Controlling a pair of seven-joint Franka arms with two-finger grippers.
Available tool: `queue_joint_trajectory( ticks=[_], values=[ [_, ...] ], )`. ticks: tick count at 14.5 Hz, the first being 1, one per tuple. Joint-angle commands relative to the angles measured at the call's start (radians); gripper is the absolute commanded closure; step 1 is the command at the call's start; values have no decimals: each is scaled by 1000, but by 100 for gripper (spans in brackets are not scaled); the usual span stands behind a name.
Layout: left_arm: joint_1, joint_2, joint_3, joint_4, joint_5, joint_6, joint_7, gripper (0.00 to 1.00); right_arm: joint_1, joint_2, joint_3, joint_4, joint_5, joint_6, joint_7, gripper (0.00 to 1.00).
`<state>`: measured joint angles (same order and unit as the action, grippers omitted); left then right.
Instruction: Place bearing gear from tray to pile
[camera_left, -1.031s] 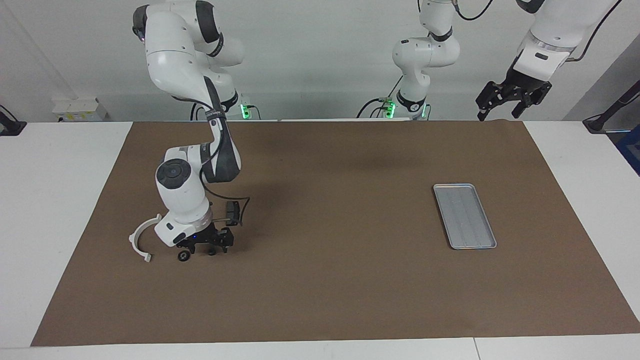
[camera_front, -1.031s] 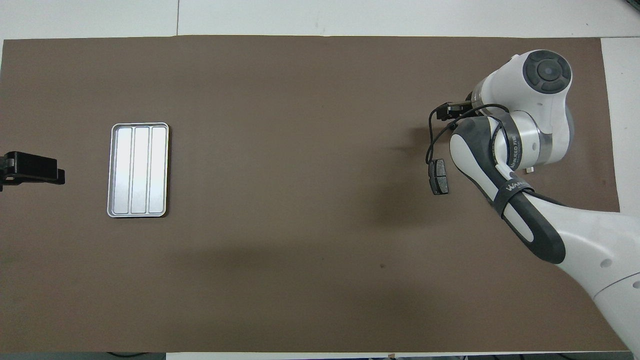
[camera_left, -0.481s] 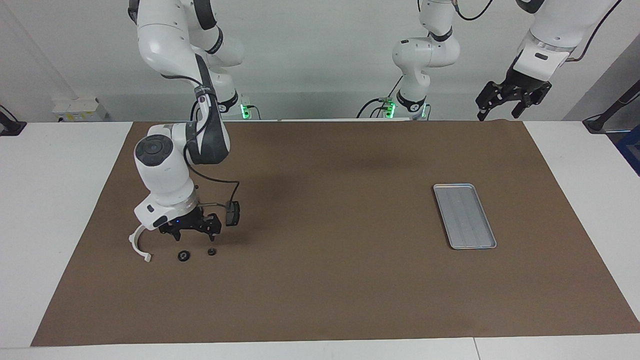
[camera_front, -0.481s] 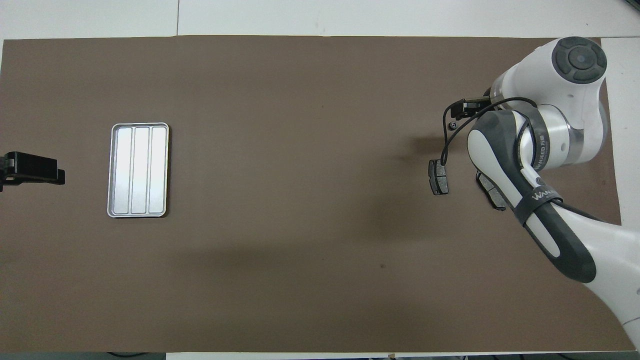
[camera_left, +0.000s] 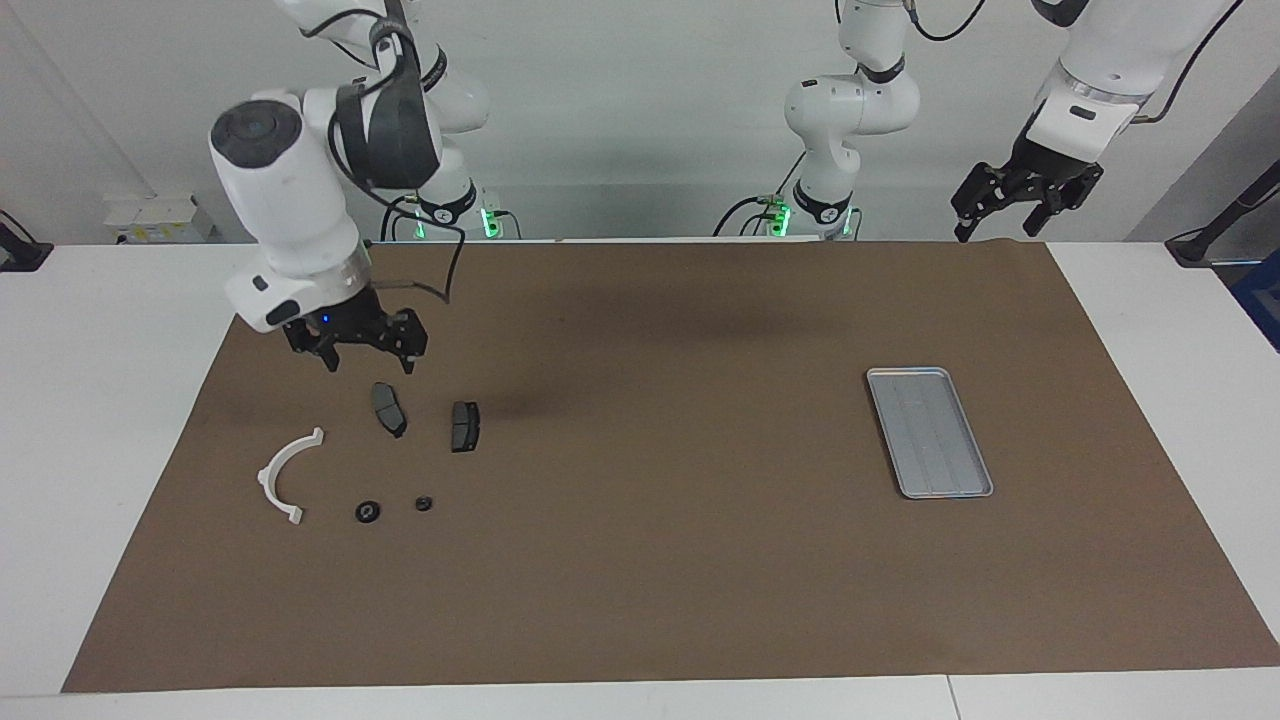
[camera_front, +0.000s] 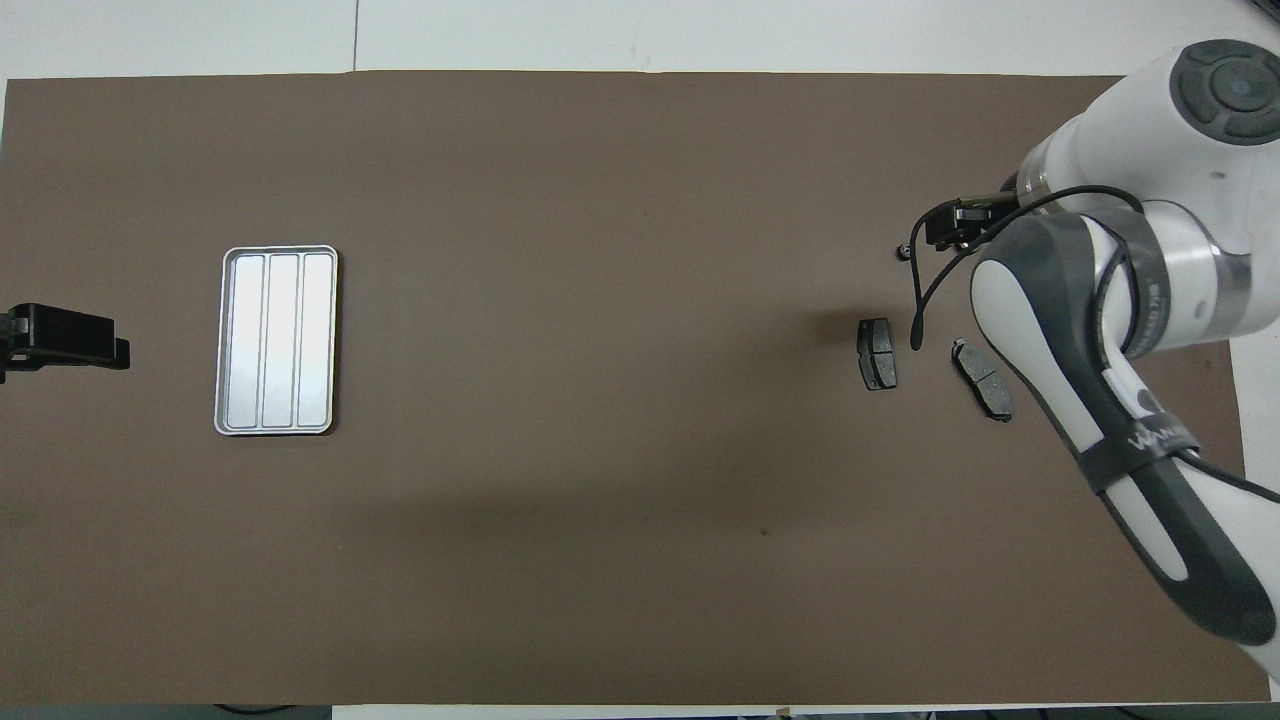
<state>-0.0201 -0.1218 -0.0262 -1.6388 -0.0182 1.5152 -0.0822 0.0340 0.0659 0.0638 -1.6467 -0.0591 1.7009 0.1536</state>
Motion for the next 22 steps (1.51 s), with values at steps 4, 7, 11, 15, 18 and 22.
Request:
queue_joint_trajectory(
  ticks=[4, 7, 11, 15, 18, 22],
  values=[
    [12, -6, -6, 5, -16, -20, 10, 0, 3, -153, 5, -28, 47, -133, 3, 0],
    [12, -6, -6, 5, -16, -20, 10, 0, 0, -172, 7, -28, 70, -153, 4, 0],
    [12, -6, -6, 5, -16, -20, 10, 0, 1, -181, 5, -24, 70, -159, 4, 0],
    [12, -6, -8, 5, -16, -20, 10, 0, -2, -185, 5, -21, 73, -159, 3, 0],
    [12, -6, -8, 5, -16, -20, 10, 0, 0, -202, 5, -21, 73, -159, 3, 0],
    [12, -6, -8, 5, -16, -20, 10, 0, 3, -204, 7, -21, 73, -156, 4, 0]
  ],
)
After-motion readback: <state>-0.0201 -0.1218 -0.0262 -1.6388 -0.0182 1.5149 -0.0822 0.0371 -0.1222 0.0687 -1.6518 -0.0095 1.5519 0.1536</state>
